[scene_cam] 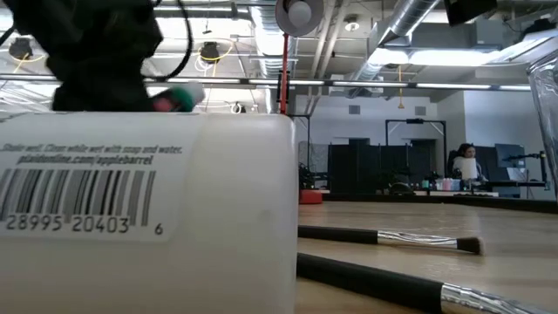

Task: Pick & Place Paint Supplies
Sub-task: Put the dark green pain bottle into the transparent bin

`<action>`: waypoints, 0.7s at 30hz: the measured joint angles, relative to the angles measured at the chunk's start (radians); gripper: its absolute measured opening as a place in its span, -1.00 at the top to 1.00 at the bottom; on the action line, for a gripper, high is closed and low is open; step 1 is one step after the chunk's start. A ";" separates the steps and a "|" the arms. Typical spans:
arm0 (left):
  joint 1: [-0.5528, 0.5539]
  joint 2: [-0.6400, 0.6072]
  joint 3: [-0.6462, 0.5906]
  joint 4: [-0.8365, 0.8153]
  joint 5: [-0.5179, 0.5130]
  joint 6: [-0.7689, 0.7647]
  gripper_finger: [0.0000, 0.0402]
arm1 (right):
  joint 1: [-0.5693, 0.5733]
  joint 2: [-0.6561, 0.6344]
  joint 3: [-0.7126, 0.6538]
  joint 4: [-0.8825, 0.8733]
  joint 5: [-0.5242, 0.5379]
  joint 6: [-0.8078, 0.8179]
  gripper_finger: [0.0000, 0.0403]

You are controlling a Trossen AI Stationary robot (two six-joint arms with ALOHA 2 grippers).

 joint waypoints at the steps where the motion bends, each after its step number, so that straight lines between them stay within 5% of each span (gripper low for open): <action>1: 0.004 0.002 0.001 0.042 -0.013 0.035 0.66 | 0.000 0.000 0.000 0.010 0.000 -0.003 -0.17; 11: 0.010 0.002 0.003 0.501 -0.121 0.455 0.66 | -0.002 0.012 0.000 0.165 0.000 -0.036 -0.17; 21: 0.025 0.057 0.004 0.822 -0.117 0.738 0.66 | -0.081 0.138 0.000 0.403 -0.044 -0.031 -0.17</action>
